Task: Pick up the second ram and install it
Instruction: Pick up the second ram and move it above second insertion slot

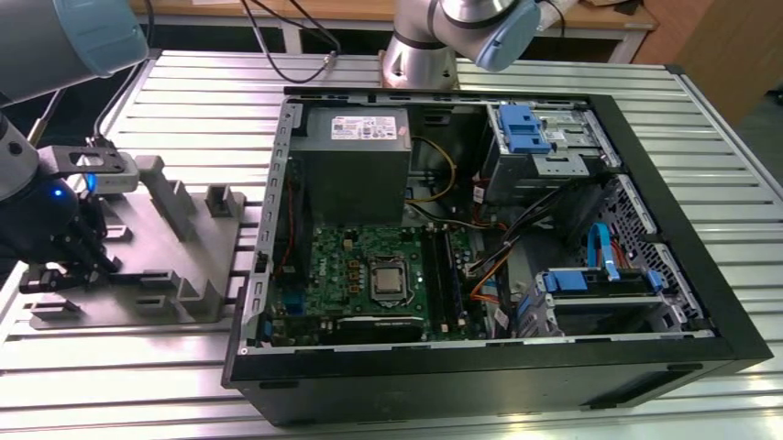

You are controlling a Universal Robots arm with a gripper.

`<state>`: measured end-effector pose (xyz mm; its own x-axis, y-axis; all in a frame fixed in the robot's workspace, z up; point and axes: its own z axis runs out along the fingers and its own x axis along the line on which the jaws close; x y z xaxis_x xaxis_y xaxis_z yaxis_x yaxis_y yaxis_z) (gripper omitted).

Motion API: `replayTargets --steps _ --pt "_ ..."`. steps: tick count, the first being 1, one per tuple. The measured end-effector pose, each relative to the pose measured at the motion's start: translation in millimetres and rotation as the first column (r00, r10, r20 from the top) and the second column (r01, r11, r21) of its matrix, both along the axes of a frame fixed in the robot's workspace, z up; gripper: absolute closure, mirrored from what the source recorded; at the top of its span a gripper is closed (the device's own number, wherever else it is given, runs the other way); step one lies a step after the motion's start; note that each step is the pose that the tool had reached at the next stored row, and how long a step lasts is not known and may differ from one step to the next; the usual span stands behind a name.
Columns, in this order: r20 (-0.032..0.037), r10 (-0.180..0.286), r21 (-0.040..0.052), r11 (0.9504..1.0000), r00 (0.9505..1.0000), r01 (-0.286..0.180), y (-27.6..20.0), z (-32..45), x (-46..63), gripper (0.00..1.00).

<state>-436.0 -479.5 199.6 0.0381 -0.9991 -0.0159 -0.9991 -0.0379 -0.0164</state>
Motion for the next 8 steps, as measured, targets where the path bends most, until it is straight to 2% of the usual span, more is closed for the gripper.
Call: replayTargets --steps 8 --pt "0.0001 0.0 0.0025 1.0 1.0 0.0 0.0 0.0 0.0 0.79"
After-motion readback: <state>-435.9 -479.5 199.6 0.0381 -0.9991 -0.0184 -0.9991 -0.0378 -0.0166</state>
